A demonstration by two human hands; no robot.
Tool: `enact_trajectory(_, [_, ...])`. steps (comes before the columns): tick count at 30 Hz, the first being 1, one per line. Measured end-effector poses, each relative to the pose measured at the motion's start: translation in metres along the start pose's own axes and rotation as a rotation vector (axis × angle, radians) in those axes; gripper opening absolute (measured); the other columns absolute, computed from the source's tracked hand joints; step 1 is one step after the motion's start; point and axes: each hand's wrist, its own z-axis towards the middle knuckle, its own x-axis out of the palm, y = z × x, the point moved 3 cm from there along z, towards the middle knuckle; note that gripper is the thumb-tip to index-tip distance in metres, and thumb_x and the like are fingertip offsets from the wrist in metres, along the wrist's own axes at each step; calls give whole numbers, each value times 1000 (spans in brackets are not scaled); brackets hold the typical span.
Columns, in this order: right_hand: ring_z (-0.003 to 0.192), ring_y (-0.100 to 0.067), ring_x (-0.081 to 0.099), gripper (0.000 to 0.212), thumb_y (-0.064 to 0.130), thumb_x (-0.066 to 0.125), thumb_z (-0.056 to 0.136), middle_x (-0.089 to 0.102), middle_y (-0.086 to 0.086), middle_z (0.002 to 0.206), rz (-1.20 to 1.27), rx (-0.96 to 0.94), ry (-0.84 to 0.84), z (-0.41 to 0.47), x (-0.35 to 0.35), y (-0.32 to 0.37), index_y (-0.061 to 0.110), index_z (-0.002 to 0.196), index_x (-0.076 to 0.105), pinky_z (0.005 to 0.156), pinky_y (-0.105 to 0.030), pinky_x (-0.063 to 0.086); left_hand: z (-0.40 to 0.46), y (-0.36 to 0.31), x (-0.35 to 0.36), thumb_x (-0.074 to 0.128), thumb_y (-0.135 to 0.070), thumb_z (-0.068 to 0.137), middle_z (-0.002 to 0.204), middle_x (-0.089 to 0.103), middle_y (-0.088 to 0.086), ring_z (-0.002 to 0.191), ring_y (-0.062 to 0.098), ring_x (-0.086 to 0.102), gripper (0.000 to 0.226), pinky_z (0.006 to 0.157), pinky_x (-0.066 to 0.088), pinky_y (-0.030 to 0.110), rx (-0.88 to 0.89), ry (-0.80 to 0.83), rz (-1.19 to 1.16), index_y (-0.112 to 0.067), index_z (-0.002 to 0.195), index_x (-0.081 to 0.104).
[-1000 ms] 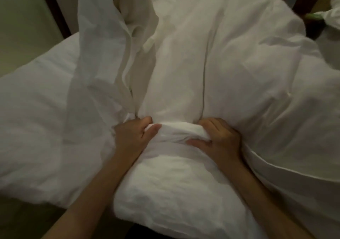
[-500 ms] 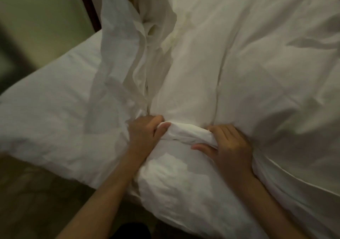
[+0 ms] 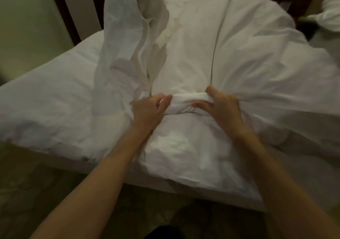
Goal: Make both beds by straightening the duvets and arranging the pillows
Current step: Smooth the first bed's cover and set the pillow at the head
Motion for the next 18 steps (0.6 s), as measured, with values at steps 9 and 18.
enact_trajectory(9, [52, -43, 60, 55, 54, 68, 71, 60, -24, 56, -70, 2, -42, -23, -62, 45, 2, 76, 55, 47, -36, 44, -11, -35, -76, 40, -53, 91, 41, 45, 5, 36, 25, 47, 55, 48, 22, 21, 253, -79, 75, -14, 52, 41])
enact_trajectory(18, [44, -28, 54, 54, 61, 50, 81, 51, -8, 49, -188, -159, -210, -94, -83, 63, 9, 68, 55, 41, -28, 38, -86, -54, -90, 30, -54, 99, 44, 43, 4, 38, 23, 44, 59, 45, 23, 25, 269, -171, 42, -18, 54, 38])
